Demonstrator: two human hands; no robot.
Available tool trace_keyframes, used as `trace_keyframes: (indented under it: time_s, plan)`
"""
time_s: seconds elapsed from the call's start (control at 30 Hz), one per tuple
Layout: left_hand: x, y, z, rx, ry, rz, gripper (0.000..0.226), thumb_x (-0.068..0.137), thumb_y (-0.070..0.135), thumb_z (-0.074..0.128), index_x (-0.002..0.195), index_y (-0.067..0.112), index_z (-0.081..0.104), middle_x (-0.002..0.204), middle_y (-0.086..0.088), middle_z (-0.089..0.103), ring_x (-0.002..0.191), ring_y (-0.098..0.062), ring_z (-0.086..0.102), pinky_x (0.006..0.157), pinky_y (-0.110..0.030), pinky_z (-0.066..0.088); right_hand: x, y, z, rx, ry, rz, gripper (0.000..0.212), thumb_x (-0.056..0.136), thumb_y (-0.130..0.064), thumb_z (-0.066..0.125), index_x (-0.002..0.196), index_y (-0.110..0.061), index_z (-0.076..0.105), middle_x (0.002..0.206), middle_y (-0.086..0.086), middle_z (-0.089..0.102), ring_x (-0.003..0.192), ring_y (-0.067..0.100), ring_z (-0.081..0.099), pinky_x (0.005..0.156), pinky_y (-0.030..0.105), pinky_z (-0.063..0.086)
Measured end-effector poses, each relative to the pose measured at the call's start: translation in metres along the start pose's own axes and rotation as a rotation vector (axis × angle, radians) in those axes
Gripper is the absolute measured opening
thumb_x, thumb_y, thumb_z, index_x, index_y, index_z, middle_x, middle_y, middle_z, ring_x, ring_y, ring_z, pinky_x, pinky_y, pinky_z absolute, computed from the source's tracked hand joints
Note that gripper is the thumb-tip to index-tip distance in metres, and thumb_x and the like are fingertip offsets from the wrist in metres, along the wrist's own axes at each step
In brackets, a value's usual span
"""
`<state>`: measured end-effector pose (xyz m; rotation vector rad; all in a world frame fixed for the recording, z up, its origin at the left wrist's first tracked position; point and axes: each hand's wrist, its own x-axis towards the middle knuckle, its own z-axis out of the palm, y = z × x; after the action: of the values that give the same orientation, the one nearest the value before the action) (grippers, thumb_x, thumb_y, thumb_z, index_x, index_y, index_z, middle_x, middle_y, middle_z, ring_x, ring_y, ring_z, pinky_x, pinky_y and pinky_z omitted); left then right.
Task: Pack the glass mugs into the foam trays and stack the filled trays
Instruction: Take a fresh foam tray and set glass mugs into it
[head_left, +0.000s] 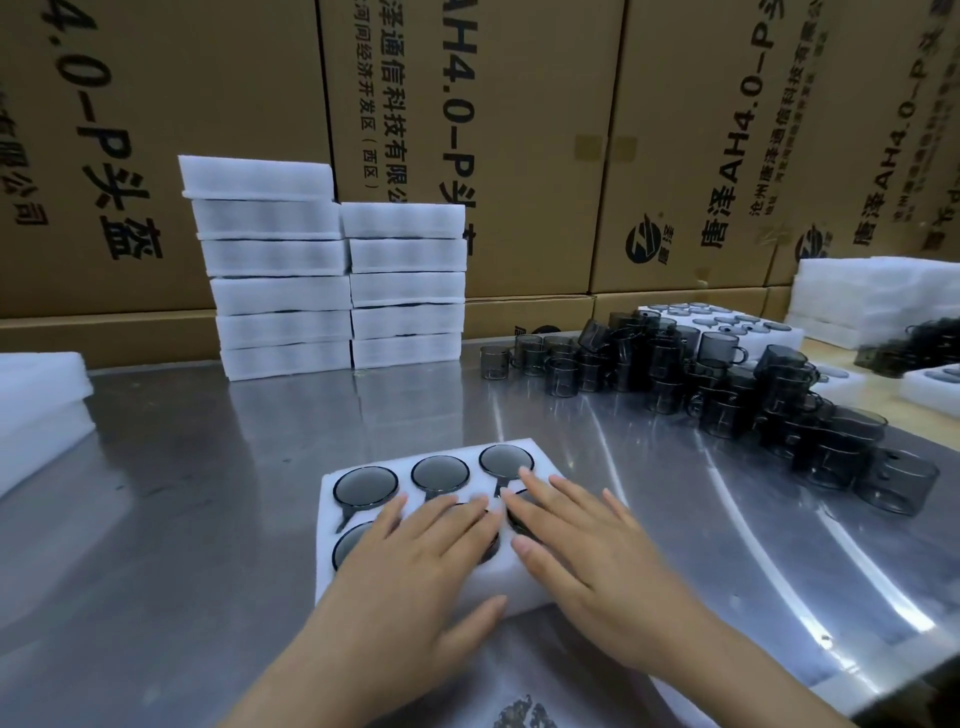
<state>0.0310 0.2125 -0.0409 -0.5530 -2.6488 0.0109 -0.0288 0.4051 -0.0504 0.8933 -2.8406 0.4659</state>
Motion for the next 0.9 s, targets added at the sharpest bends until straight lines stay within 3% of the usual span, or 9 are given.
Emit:
trace_keyframes:
  time_s: [0.13, 0.23, 0.3, 0.37, 0.5, 0.57, 0.67, 0.8, 0.9]
  plan:
    - [-0.027, -0.017, -0.006, -0.129, 0.058, -0.166, 0.057, 0.081, 0.055, 0.040, 0.123, 0.023, 0.062, 0.131, 0.012, 0.057, 0.118, -0.011, 0.056, 0.101, -0.032, 0.031, 0.000, 0.002, 0.003, -0.072, 0.059, -0.026, 0.052, 0.094, -0.060, 0.013, 0.145, -0.048, 0.018, 0.153, -0.032, 0.007, 0.141, -0.006, -0.003, 0.116, 0.035, -0.003]
    - [-0.044, -0.026, -0.007, -0.350, 0.098, -0.431, 0.067, 0.079, 0.068, 0.032, 0.141, 0.040, 0.028, 0.149, 0.025, 0.022, 0.135, 0.002, 0.026, 0.114, -0.030, 0.021, -0.001, 0.002, 0.002, -0.040, 0.032, -0.026, 0.051, 0.094, -0.061, 0.017, 0.144, -0.049, 0.020, 0.154, -0.029, 0.005, 0.142, -0.004, -0.003, 0.117, 0.035, -0.001]
    - [-0.055, -0.026, -0.006, -0.568, 0.092, -0.642, 0.085, 0.074, 0.077, 0.032, 0.147, 0.038, 0.012, 0.153, 0.024, 0.005, 0.141, 0.001, 0.011, 0.117, -0.028, 0.013, -0.005, 0.002, 0.002, 0.123, 0.042, 0.033, 0.052, 0.092, -0.062, 0.028, 0.143, -0.048, 0.025, 0.155, -0.026, 0.001, 0.142, -0.003, -0.002, 0.118, 0.030, 0.005]
    - [-0.060, -0.022, -0.003, -0.727, 0.039, -0.809, 0.101, 0.063, 0.070, 0.047, 0.150, 0.029, 0.015, 0.156, 0.017, 0.012, 0.144, -0.004, 0.010, 0.118, -0.029, 0.011, -0.009, -0.002, -0.001, 0.406, 0.129, 0.218, 0.056, 0.090, -0.059, 0.040, 0.142, -0.039, 0.032, 0.152, -0.023, 0.014, 0.139, -0.004, 0.013, 0.111, 0.020, 0.016]
    - [-0.053, -0.007, 0.001, -0.895, 0.071, -0.889, 0.044, 0.081, 0.050, 0.058, 0.122, 0.045, 0.043, 0.128, 0.015, 0.049, 0.133, -0.009, 0.036, 0.111, -0.029, 0.025, -0.008, -0.009, -0.006, 1.050, 0.076, 0.520, 0.033, 0.087, -0.052, 0.055, 0.109, -0.028, 0.062, 0.111, -0.019, 0.066, 0.087, -0.014, 0.060, 0.069, 0.007, 0.043]
    - [-0.041, -0.004, -0.001, -1.075, 0.194, -0.990, 0.028, 0.086, 0.038, 0.062, 0.110, 0.043, 0.049, 0.116, 0.017, 0.055, 0.114, 0.002, 0.049, 0.098, -0.022, 0.031, -0.004, -0.011, -0.005, 1.176, 0.091, 0.531, 0.036, 0.080, -0.053, 0.063, 0.107, -0.028, 0.062, 0.105, -0.012, 0.070, 0.092, 0.000, 0.065, 0.081, 0.019, 0.049]
    - [-0.021, -0.010, 0.003, -1.355, 0.384, -1.047, 0.021, 0.088, 0.030, 0.062, 0.107, 0.034, 0.055, 0.093, 0.031, 0.054, 0.078, 0.022, 0.042, 0.078, -0.011, 0.033, 0.005, -0.011, -0.006, 1.423, 0.116, 0.533, 0.053, 0.064, -0.052, 0.071, 0.112, -0.034, 0.058, 0.110, -0.006, 0.070, 0.104, 0.018, 0.065, 0.099, 0.041, 0.046]
    - [0.008, -0.020, 0.010, -1.576, 0.556, -1.084, 0.033, 0.084, 0.022, 0.068, 0.115, 0.029, 0.059, 0.111, 0.007, 0.067, 0.105, -0.015, 0.062, 0.102, -0.039, 0.042, 0.029, -0.015, -0.006, 1.844, 0.134, 0.556, 0.053, 0.068, -0.032, 0.072, 0.118, -0.031, 0.056, 0.105, 0.000, 0.073, 0.089, 0.020, 0.071, 0.064, 0.033, 0.057]
    - [0.033, -0.027, 0.011, -1.552, 0.632, -1.017, 0.055, 0.079, 0.016, 0.072, 0.128, 0.033, 0.053, 0.123, 0.004, 0.063, 0.111, -0.022, 0.061, 0.096, -0.045, 0.048, 0.057, -0.020, 0.002, 2.069, 0.168, 0.640, 0.059, 0.065, -0.024, 0.073, 0.122, -0.017, 0.058, 0.105, 0.008, 0.072, 0.095, 0.024, 0.069, 0.069, 0.034, 0.052]
